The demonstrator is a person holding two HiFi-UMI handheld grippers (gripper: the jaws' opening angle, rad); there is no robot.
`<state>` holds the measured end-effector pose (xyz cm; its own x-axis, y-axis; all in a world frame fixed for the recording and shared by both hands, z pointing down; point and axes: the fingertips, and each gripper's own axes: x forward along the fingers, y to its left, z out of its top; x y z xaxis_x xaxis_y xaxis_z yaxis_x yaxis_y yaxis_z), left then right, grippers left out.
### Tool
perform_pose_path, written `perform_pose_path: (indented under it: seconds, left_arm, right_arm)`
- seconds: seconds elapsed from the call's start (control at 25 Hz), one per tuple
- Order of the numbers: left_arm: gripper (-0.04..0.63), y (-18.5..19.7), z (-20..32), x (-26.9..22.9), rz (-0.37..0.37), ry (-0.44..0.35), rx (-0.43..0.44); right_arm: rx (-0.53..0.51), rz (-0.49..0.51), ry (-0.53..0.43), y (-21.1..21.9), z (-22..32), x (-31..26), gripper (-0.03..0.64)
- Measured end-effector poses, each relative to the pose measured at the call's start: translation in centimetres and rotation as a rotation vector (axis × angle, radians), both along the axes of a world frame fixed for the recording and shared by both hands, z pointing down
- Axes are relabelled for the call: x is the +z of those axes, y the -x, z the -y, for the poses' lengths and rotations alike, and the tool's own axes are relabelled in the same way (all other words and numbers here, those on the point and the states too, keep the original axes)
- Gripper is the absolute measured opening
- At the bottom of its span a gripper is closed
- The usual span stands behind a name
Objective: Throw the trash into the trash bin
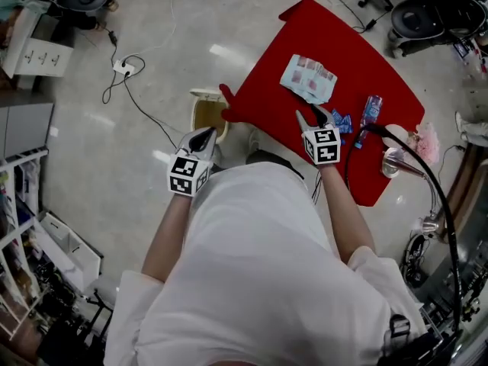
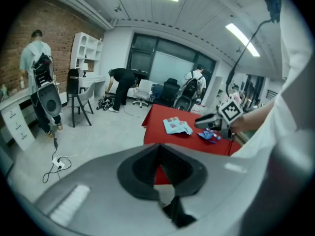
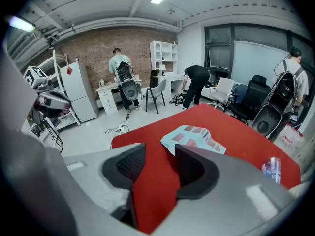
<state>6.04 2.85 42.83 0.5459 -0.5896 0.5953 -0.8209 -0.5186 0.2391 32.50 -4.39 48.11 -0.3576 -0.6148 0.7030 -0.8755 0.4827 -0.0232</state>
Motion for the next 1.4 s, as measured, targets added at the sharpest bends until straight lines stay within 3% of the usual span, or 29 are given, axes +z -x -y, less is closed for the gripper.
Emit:
perform_pose_path:
  seconds: [0.28,0.56,0.72,0.76,0.84,0.96,1.2,1.4]
  left_arm:
    - [0.005,-0.9,-0.4,0.6,0.011,0.038,-0.089]
    - [0.005,-1.4,-0.1,0.9,0.019,0.057,-0.154]
    - [0.005,-1.0,-0.5,1.4,0.023,0.068,-0.196]
    - [0.005,-0.8,-0.7,1.6,0.025,0.071,-0.207]
    - [0.005,-0.1,-1.2,1.9,0.03,0.075,-0.23]
    - [0.005,0.8,-1.7,2.1,0.032,0.078,-0.258]
    - [0.005,2.7,-3.0,2.4,0.008,0.077,-0.278]
    - [0.005,4.6,-3.0,2.1,0.006,0.059,-0.269]
  right_arm:
    - [-0.061,-0.056,0.083,-2.3,3.0,3.9,0.213]
    - [-0.08,-0.206,0.174,-4.1,5.7,9.3,0.338]
    - [-0.086,-0.278,0.218,-4.9,6.5,11.9,0.365]
    - [-0.087,-0.291,0.223,-5.0,6.5,12.3,0.348]
    - [-0.086,-0.318,0.206,-5.0,6.7,12.3,0.176]
    - [-0.06,-0.358,0.138,-5.6,7.6,11.0,0.04]
    - [0.004,-0.379,0.033,-6.2,7.5,7.9,0.003]
    - [-0.005,-0.35,0.016,-3.9,5.8,6.1,0.003]
